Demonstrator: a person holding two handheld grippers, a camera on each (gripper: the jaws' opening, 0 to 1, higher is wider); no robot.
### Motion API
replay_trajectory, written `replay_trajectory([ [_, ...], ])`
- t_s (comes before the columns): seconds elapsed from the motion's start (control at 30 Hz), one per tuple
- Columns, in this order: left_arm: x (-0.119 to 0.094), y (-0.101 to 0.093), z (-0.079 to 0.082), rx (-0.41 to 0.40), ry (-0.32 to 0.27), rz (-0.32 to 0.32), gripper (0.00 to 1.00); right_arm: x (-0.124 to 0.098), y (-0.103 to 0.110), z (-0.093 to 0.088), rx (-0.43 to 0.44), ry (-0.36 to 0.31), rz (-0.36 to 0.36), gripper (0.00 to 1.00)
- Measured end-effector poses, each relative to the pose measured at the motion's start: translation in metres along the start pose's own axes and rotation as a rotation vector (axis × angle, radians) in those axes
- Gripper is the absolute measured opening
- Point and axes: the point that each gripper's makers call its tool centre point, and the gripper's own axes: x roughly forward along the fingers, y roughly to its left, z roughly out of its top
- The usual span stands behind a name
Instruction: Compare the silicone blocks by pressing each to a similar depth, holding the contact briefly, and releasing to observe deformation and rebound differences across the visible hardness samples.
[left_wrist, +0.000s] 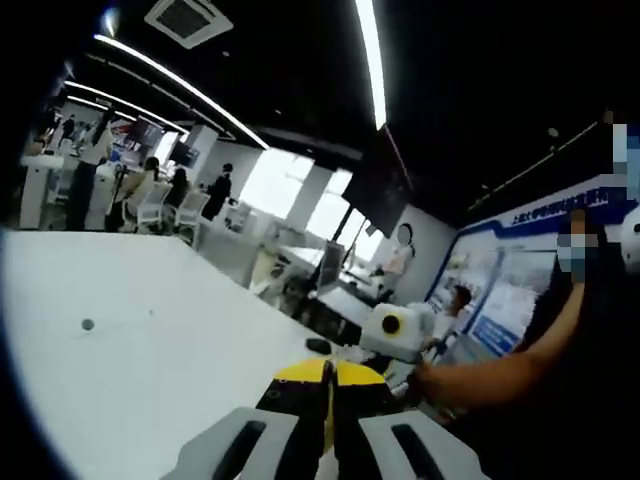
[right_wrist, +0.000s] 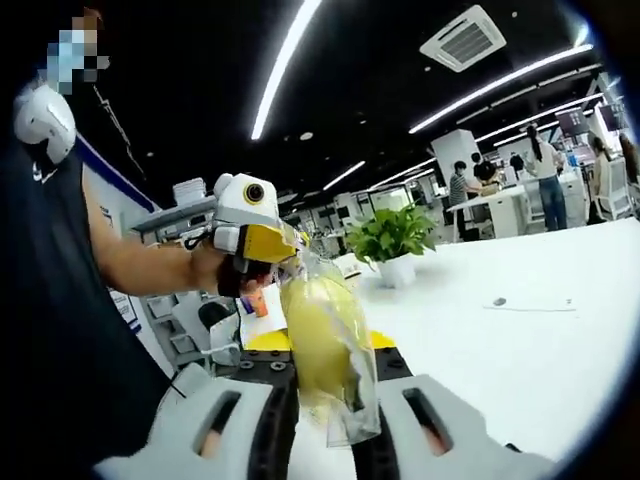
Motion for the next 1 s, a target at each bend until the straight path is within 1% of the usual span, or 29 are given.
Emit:
replay_trajectory([
  [0.03, -0.001, 0.002, -0.002, 0.038, 0.007, 0.01, 0.0, 0.001, -0.002, 0.0, -0.001, 0.011, -0.007, 0.09],
  [0.07, -0.001, 0.001, -0.002, 0.086, 0.005, 0.013, 0.0, 0.001, -0.002, 0.001, -0.006, 0.004, -0.011, 0.09],
  [0.1, -0.001, -0.003, -0.004, 0.161, 0.005, 0.008, 0.0, 0.001, -0.002, 0.0, -0.002, 0.005, -0.01, 0.08],
  [0.13, -0.002, -0.004, -0.005, 0.188, 0.008, 0.005, 0.0, 0.0, -0.001, -0.002, 0.0, 0.009, -0.008, 0.08],
  [0.17, -0.002, -0.004, -0.006, 0.16, 0.012, 0.016, 0.0, 0.001, -0.001, -0.003, 0.0, 0.015, -0.012, 0.08],
  [0.23, -0.003, -0.002, -0.008, 0.172, 0.019, 0.028, 0.0, 0.001, 0.001, -0.006, 0.01, 0.025, -0.011, 0.07],
  [0.3, -0.005, -0.004, -0.011, 0.14, 0.041, 0.017, 0.0, 0.001, 0.004, -0.009, 0.025, 0.039, 0.002, 0.07],
  [0.33, -0.006, -0.004, -0.013, 0.124, 0.051, 0.025, 0.0, 0.001, 0.006, -0.01, 0.031, 0.049, 0.008, 0.07],
  [0.37, -0.007, -0.003, -0.013, 0.128, 0.05, 0.03, 0.0, 0.002, 0.007, -0.011, 0.032, 0.055, 0.009, 0.06],
  [0.43, -0.009, -0.006, -0.018, 0.168, 0.059, 0.035, 0.0, 0.001, 0.01, -0.015, 0.043, 0.08, 0.012, 0.06],
  [0.53, -0.01, -0.004, -0.021, 0.119, 0.066, 0.028, 0.0, 0.0, 0.011, -0.018, 0.04, 0.09, 0.015, 0.05],
  [0.67, -0.013, -0.004, -0.02, 0.128, 0.062, 0.017, 0.0, 0.003, 0.01, -0.017, 0.044, 0.101, 0.02, 0.04],
  [0.7, -0.013, -0.002, -0.019, 0.124, 0.056, 0.029, 0.0, 0.004, 0.01, -0.015, 0.054, 0.101, 0.027, 0.04],
  [0.73, -0.013, -0.002, -0.019, 0.121, 0.058, 0.031, 0.0, 0.005, 0.009, -0.016, 0.064, 0.107, 0.026, 0.04],
  [0.8, -0.013, 0.002, -0.019, 0.118, 0.068, 0.055, 0.0, 0.007, 0.008, -0.016, 0.065, 0.122, 0.026, 0.04],
  [0.87, -0.014, 0.002, -0.019, 0.147, 0.063, 0.054, 0.0, 0.007, 0.008, -0.016, 0.071, 0.125, 0.031, 0.04],
  [0.9, -0.014, 0.003, -0.019, 0.138, 0.062, 0.058, 0.0, 0.008, 0.008, -0.016, 0.071, 0.125, 0.032, 0.04],
  [0.93, -0.014, 0.005, -0.019, 0.159, 0.064, 0.069, 0.0, 0.009, 0.007, -0.017, 0.075, 0.127, 0.03, 0.04],
  [1.0, -0.014, 0.006, -0.019, 0.159, 0.074, 0.074, 0.0, 0.009, 0.007, -0.018, 0.088, 0.13, 0.026, 0.04],
])
